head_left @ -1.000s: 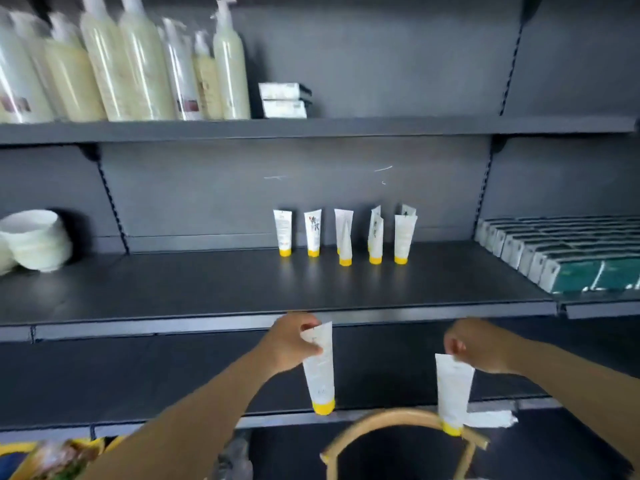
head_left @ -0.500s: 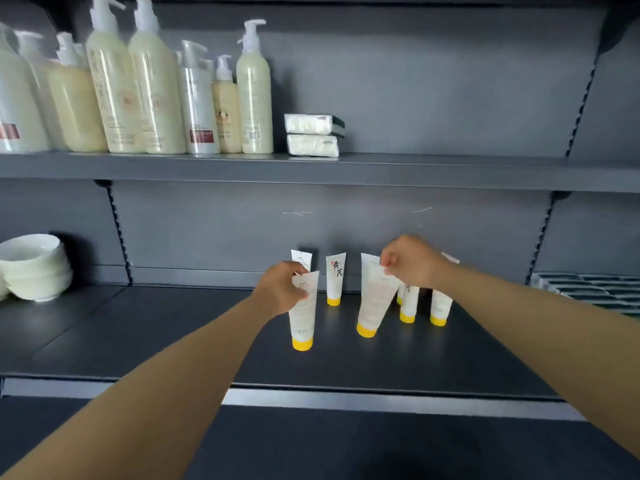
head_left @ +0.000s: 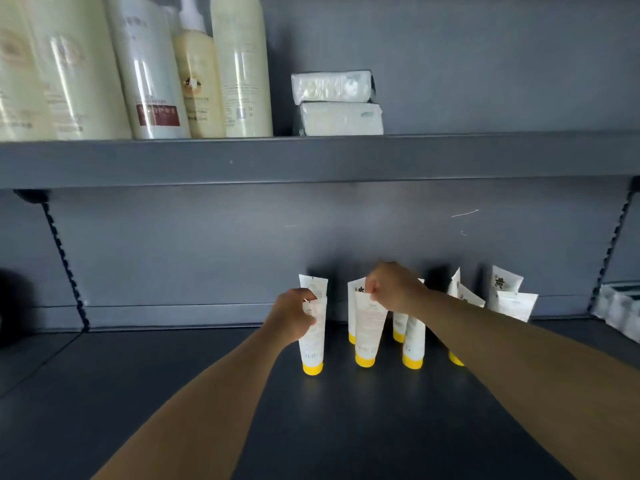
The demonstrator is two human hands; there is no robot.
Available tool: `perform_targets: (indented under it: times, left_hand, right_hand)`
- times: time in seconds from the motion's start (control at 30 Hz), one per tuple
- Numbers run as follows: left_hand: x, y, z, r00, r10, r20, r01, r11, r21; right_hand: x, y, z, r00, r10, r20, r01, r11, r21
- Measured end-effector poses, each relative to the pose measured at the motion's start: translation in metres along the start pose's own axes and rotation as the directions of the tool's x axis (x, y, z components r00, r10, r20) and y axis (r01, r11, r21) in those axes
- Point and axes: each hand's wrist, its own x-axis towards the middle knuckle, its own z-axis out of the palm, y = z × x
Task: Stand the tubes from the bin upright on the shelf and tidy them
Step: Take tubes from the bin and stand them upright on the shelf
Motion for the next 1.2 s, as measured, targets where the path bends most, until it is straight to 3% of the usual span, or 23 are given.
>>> perform_targets:
  times: [0.13,0.7,1.2]
  left_hand:
    - [0.023,-0.006,0.007,1.000,-0.002,-0.009,0.002,1.000,-0.023]
    - [0.032,-0.011,0.005,0.996,0.030,0.085,-0.031,0.999,0.010]
    - [0.032,-0.010,0.005,0.998,0.044,0.042,-0.046,0.997,0.054]
  right_hand:
    - [0.018,0.005,0.020,0.998,0.046,-0.051,-0.043,0.998,0.048]
    - [0.017,0.011,0.019,1.000,-0.007,0.001,0.007,1.000,-0.020]
    - [0.016,0.006,0.013,1.000,0.002,0.021,-0.002,1.000,-0.012]
